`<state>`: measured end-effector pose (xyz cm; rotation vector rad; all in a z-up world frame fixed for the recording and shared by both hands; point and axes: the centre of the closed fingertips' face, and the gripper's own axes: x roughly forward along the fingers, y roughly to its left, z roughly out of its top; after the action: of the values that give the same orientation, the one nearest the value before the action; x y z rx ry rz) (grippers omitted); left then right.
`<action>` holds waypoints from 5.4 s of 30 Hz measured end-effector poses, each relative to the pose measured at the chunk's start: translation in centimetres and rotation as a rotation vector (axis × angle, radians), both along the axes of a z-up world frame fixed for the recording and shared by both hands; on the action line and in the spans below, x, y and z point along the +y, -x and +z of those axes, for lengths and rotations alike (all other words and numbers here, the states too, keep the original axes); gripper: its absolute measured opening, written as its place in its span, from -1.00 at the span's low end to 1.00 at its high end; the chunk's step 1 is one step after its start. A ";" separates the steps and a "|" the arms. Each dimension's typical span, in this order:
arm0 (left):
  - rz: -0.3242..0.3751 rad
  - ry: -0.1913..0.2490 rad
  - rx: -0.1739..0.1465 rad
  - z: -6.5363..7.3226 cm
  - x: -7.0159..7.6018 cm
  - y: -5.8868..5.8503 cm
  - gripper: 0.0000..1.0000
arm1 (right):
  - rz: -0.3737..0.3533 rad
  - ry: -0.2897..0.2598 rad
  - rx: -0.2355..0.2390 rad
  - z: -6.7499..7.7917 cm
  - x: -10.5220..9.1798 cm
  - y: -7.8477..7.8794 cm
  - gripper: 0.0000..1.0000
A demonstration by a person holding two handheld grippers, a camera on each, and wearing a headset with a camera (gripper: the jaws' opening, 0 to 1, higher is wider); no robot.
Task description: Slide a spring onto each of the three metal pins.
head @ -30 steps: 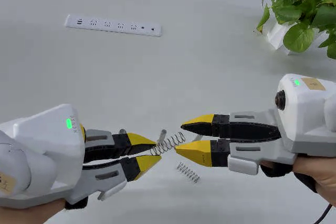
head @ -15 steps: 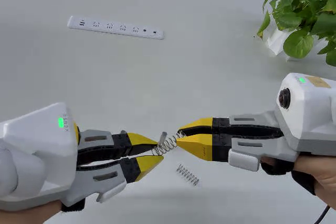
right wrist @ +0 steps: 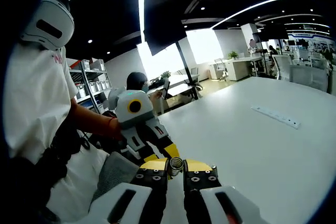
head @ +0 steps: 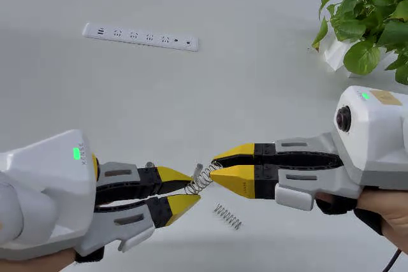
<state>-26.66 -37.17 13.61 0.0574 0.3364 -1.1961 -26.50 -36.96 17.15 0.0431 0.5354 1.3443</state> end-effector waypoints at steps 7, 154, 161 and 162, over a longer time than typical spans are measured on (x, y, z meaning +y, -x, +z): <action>-0.006 -0.003 0.004 -0.1 -0.1 0.2 -0.87 | 0.028 0.021 -0.018 0.1 0.3 0.3 -0.87; 0.212 0.030 0.019 -5.5 9.0 -1.7 0.82 | 0.531 0.964 -0.196 -13.2 -2.0 -7.4 -0.86; 0.209 0.035 0.020 -5.5 8.9 -1.7 0.82 | 0.533 0.964 -0.191 -13.5 -2.0 -7.3 -0.86; 0.209 0.037 0.022 -5.4 8.9 -1.7 0.82 | 0.534 0.964 -0.191 -13.6 -2.0 -7.3 -0.86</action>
<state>-25.00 -28.29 8.17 -0.0227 0.3307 -0.9959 -19.25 -38.93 3.57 -1.0677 1.0251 1.4467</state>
